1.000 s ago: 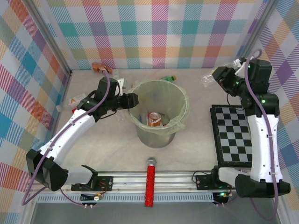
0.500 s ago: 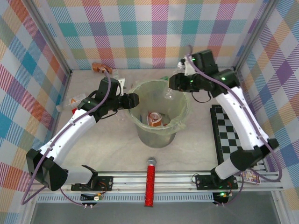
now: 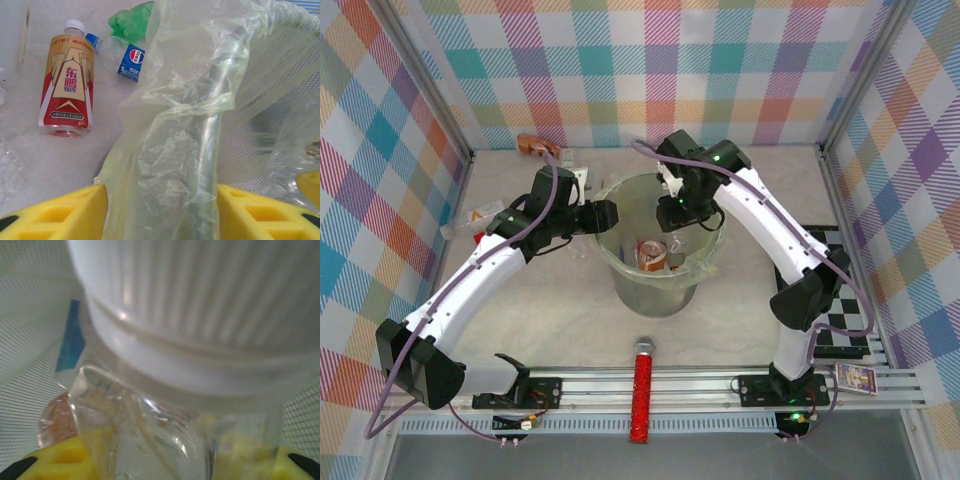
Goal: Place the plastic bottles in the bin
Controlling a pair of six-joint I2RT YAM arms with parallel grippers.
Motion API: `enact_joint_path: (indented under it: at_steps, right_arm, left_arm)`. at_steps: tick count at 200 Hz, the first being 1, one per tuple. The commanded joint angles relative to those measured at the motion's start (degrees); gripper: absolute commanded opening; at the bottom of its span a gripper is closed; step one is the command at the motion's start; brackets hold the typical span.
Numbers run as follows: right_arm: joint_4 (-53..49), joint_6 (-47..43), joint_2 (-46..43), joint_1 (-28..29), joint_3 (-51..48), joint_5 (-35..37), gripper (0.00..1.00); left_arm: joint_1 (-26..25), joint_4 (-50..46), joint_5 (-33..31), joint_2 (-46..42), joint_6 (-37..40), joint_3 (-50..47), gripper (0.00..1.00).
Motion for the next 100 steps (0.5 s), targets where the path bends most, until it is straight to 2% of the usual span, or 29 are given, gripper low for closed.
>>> enact_joint_path:
  at_steps: [1,58,100]
  right_arm:
    - [-2.8,-0.6,1.3,0.5,-1.5,1.1,0.48]
    - [-0.4,0.0,3.4,0.7,-5.4,-0.4,0.64]
    - [-0.4,-0.2,1.8,0.7,-2.6,-0.6,0.77]
  left_arm:
    - [-1.0,-2.0,-0.2,0.4,1.1,0.1,0.56]
    - [-1.0,-1.9,-0.3,0.6,1.0,-0.2,0.56]
    - [-1.0,-2.1,-0.3,0.6,1.3,0.2,0.56]
